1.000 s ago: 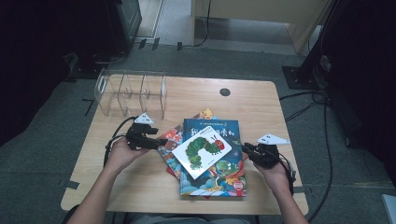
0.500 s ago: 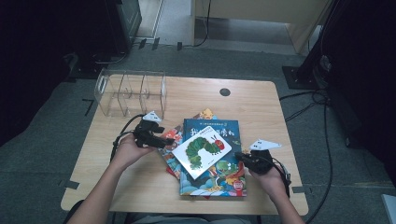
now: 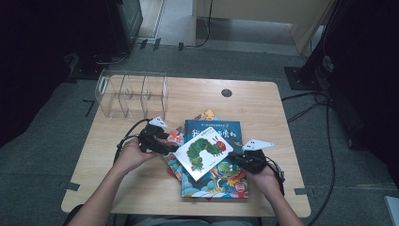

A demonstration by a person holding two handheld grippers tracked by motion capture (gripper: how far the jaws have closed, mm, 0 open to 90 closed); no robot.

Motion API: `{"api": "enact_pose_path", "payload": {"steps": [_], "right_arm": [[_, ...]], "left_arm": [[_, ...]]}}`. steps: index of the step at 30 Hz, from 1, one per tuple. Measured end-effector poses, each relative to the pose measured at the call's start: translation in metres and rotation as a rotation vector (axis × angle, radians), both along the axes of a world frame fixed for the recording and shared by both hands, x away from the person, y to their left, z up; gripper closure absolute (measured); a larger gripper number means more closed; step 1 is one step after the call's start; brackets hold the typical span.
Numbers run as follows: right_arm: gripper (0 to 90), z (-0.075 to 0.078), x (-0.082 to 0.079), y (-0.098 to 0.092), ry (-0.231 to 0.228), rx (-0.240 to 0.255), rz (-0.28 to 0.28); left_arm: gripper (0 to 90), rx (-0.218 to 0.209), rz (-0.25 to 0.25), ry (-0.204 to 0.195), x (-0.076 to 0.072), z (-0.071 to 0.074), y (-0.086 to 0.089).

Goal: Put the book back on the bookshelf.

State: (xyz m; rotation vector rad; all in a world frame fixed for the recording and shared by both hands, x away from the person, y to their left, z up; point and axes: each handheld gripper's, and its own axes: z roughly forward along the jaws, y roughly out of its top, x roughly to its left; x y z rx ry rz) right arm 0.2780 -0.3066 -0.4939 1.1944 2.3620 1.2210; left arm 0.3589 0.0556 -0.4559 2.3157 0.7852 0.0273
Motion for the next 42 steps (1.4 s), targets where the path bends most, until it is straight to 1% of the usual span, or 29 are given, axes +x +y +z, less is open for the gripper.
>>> {"api": "enact_pose_path", "payload": {"steps": [3, 5, 6, 8, 10, 12, 14, 15, 17, 20, 21, 23, 24, 25, 26, 28, 29, 32, 33, 34, 36, 37, 40, 42], "right_arm": [[90.0, 0.0, 0.004, 0.002, 0.004, 0.004, 0.006], [90.0, 0.0, 0.005, 0.002, 0.0, 0.005, 0.009], [90.0, 0.0, 0.008, 0.004, -0.002, 0.002, 0.015], [90.0, -0.001, 0.009, 0.005, -0.003, 0.004, 0.016], [90.0, -0.001, 0.013, 0.008, -0.013, -0.003, 0.026], [90.0, -0.002, 0.017, 0.012, -0.013, 0.012, 0.019], [90.0, -0.001, 0.019, 0.015, -0.012, 0.01, 0.018], [90.0, -0.001, 0.019, 0.015, -0.012, 0.01, 0.018], [90.0, -0.002, 0.022, 0.018, -0.015, 0.01, 0.015], [90.0, -0.001, 0.022, 0.019, -0.016, 0.002, 0.021], [90.0, 0.0, 0.02, 0.019, -0.009, -0.007, 0.026], [90.0, 0.001, 0.018, 0.019, -0.007, -0.01, 0.032], [90.0, 0.001, 0.012, 0.021, -0.008, -0.014, 0.054], [90.0, 0.001, 0.009, 0.022, -0.009, -0.019, 0.064], [90.0, 0.001, 0.009, 0.022, -0.009, -0.019, 0.064], [90.0, 0.002, 0.002, 0.026, -0.009, -0.037, 0.088], [90.0, 0.002, 0.001, 0.027, -0.01, -0.035, 0.09], [90.0, 0.002, -0.001, 0.032, -0.018, -0.044, 0.104], [90.0, 0.002, -0.001, 0.032, -0.018, -0.044, 0.104], [90.0, 0.003, -0.003, 0.036, -0.012, -0.046, 0.1], [90.0, 0.003, -0.005, 0.038, -0.016, -0.053, 0.104], [90.0, 0.004, -0.007, 0.042, -0.029, -0.072, 0.113], [90.0, 0.004, -0.008, 0.045, -0.038, -0.083, 0.124], [90.0, 0.004, -0.008, 0.046, -0.046, -0.089, 0.127]], "left_arm": [[27.1, -0.002, -0.001, 0.005, -0.002, 0.0, 0.0], [27.1, 0.001, 0.001, 0.006, -0.002, 0.0, 0.0], [27.1, 0.005, -0.002, 0.016, -0.003, -0.001, -0.001], [27.0, 0.009, -0.004, 0.015, -0.004, -0.001, -0.002], [27.1, 0.005, -0.003, 0.021, -0.005, -0.001, -0.004], [27.1, 0.003, 0.003, 0.026, -0.005, -0.001, -0.004], [27.1, 0.004, 0.013, 0.041, -0.005, -0.001, -0.003], [27.0, 0.004, 0.013, 0.041, -0.005, -0.001, -0.003], [27.0, -0.004, 0.022, 0.065, -0.005, -0.002, -0.003], [26.9, -0.006, 0.025, 0.067, -0.006, -0.002, -0.004], [26.9, -0.01, 0.028, 0.075, -0.005, -0.002, -0.005], [26.9, -0.013, 0.034, 0.078, -0.005, -0.002, -0.005], [26.9, -0.01, 0.036, 0.083, -0.005, -0.002, -0.006], [26.9, -0.01, 0.036, 0.083, -0.005, -0.002, -0.006], [26.9, -0.009, 0.037, 0.087, -0.004, -0.002, -0.006], [26.9, -0.021, 0.041, 0.106, -0.004, -0.003, -0.007], [26.9, -0.021, 0.041, 0.106, -0.004, -0.003, -0.007], [27.0, -0.009, 0.037, 0.109, -0.003, -0.004, -0.009], [27.0, -0.006, 0.039, 0.114, -0.003, -0.005, -0.01], [27.0, -0.002, 0.036, 0.117, -0.002, -0.005, -0.01], [27.0, 0.0, 0.037, 0.125, -0.001, -0.006, -0.011], [27.0, 0.005, 0.033, 0.135, -0.001, -0.008, -0.013], [27.0, 0.015, 0.031, 0.146, 0.0, -0.009, -0.016], [27.0, 0.031, 0.023, 0.149, 0.0, -0.01, -0.018]]}}
